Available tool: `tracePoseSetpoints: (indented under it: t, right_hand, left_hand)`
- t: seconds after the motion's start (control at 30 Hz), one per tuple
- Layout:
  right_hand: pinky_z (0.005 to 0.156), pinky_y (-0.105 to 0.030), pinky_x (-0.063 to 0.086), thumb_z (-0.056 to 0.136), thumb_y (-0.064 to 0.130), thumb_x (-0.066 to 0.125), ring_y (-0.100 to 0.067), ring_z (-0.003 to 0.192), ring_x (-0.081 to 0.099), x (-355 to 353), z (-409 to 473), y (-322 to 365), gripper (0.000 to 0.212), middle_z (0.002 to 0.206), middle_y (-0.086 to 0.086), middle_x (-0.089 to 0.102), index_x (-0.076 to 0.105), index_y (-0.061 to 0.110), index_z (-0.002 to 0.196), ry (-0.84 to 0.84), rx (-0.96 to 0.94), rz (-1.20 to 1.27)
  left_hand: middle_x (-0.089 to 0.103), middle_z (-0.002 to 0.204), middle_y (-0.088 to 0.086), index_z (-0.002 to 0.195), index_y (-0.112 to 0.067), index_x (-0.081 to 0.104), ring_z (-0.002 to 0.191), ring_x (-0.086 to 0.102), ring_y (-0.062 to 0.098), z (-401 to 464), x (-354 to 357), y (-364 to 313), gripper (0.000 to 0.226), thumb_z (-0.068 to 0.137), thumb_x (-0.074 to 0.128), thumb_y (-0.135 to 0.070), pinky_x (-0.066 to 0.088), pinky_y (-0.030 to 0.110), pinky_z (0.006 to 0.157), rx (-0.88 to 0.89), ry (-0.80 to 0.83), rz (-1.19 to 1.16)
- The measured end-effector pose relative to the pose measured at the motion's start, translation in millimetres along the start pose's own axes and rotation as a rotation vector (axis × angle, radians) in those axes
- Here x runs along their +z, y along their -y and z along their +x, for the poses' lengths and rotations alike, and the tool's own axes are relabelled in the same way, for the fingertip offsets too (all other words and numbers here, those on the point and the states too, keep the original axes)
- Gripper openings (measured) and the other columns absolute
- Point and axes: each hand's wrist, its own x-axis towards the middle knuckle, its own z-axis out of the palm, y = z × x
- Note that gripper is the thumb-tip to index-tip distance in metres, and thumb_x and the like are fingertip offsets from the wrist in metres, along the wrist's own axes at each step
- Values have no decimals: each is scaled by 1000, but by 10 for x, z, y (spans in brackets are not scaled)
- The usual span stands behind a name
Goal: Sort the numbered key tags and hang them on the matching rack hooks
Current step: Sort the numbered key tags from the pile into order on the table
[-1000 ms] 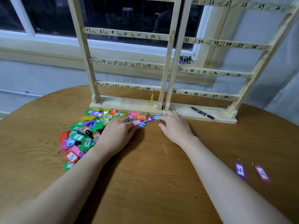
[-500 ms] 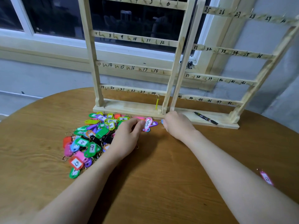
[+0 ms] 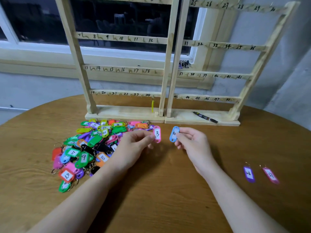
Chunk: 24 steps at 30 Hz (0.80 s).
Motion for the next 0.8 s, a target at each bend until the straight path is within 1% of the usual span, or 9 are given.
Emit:
tracePoseSetpoints:
  t: [0.07,0.2,0.3,0.4,0.47,0.57,0.63,0.7,0.8]
  right_hand:
    - [58,-17,51,96,7,64,-6,62,66,-25,14,-2,17,78,-4,75,70,19,106,18,-12,-37]
    - [57,-16,52,96,6,64,-6,61,66,-85,34,-15,16,76,-4,75,70,20,101,25,18,-22]
    - [55,-19,51,96,8,65,-8,59,65,-134,84,2,12,72,-3,74,70,18,98,21,3,-19]
    - [51,-18,46,96,9,65,-7,56,62,-323,199,70,12,71,0,73,70,19,92,-41,-24,-32]
    - [51,-19,43,95,9,64,-8,56,60,-511,287,98,13,68,2,71,71,19,90,-110,-40,-53]
    - [53,-22,42,95,10,65,-7,56,58,-692,348,73,14,64,5,69,70,21,88,-175,-55,-66]
    - [54,-23,42,95,11,65,-6,56,57,-729,349,52,17,64,6,67,68,26,86,-191,-56,-79]
    - [56,-26,42,95,12,64,-7,57,56,-747,345,52,20,64,6,66,66,28,83,-188,-63,-98]
    - [56,-28,42,95,12,64,-5,55,56,-792,364,42,18,61,7,65,68,27,85,-196,-69,-114]
  left_hand:
    - [62,69,10,82,-11,75,64,52,18,2,33,22,24,100,62,-19,43,29,67,3,19,34]
    - [60,62,1,89,-13,75,58,50,12,10,86,74,13,97,65,-12,42,20,59,-5,-11,68]
    - [63,63,2,90,-9,72,57,51,11,17,106,88,8,96,66,-8,42,17,59,5,-18,58]
    - [69,68,5,86,-9,72,62,56,8,25,182,66,11,96,67,-12,42,17,62,18,-58,91]
    - [70,67,-2,82,-11,73,61,56,5,104,284,24,18,97,65,-17,40,16,58,4,-83,163]
    - [61,62,-6,79,-15,74,55,47,5,343,414,11,26,98,64,-28,34,19,51,-1,-68,393]
    - [56,60,-7,78,-14,74,56,46,7,510,472,13,28,98,63,-30,31,20,50,-14,-81,486]
    - [57,62,-6,80,-12,73,61,49,8,643,539,23,28,99,62,-30,33,21,51,-31,-99,523]
    - [55,63,-9,82,-17,72,61,47,7,762,726,-1,24,99,62,-31,32,23,53,-58,-59,527]
